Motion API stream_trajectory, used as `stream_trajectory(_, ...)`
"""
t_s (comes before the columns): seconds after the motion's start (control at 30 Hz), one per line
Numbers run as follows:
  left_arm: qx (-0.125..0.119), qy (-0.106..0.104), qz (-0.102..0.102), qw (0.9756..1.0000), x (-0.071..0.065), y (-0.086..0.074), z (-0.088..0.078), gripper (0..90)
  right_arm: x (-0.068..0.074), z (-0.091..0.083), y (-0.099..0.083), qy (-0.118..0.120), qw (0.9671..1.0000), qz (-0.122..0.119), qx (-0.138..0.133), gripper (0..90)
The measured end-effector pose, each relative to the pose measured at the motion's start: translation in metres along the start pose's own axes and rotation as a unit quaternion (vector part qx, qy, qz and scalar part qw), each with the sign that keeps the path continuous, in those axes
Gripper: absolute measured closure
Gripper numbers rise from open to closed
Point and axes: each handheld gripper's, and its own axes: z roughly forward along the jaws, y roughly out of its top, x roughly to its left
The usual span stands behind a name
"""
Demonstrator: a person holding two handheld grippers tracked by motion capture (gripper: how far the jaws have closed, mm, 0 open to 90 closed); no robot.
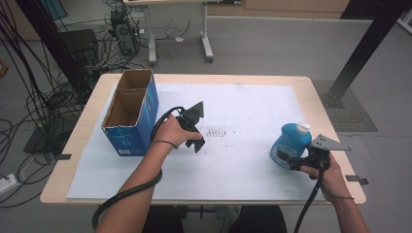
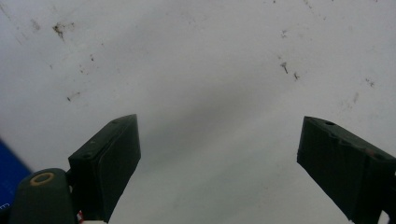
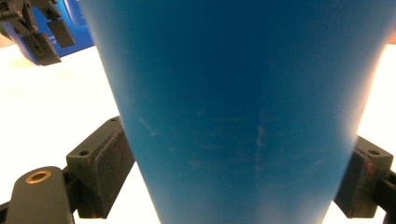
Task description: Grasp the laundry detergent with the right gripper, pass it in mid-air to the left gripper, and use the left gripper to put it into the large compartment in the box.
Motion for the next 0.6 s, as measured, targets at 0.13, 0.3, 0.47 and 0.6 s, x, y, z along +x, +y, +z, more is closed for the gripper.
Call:
stream_trajectory(0.13, 0.000, 0.000, -0.001, 1.0000, -0.0001, -0.0003, 0.0005, 13.7, 0.0000, 0.0004, -0.0008, -0.001, 1.0000, 0.000, -0.002, 16.1)
stream_trajectory(0.3, -0.001, -0.001, -0.001, 1.0000, 0.0001, -0.0001, 0.0009, 13.7, 0.0005, 0.0007, -0.0022, 0.000, 1.0000, -0.001, -0.002, 19.0)
stream_trajectory(0.47, -0.001, -0.001, -0.001, 1.0000, -0.0004, 0.0003, 0.0012, 13.8, 0.0000, -0.0009, -0.0031, -0.005, 1.0000, -0.003, -0.006, 23.5)
stream_trajectory(0.6, -0.001, -0.002, -0.001, 1.0000, -0.0009, 0.0005, 0.0013, 13.7, -0.0003, -0.0016, -0.0026, -0.006, 0.9999, -0.006, -0.007, 26.9)
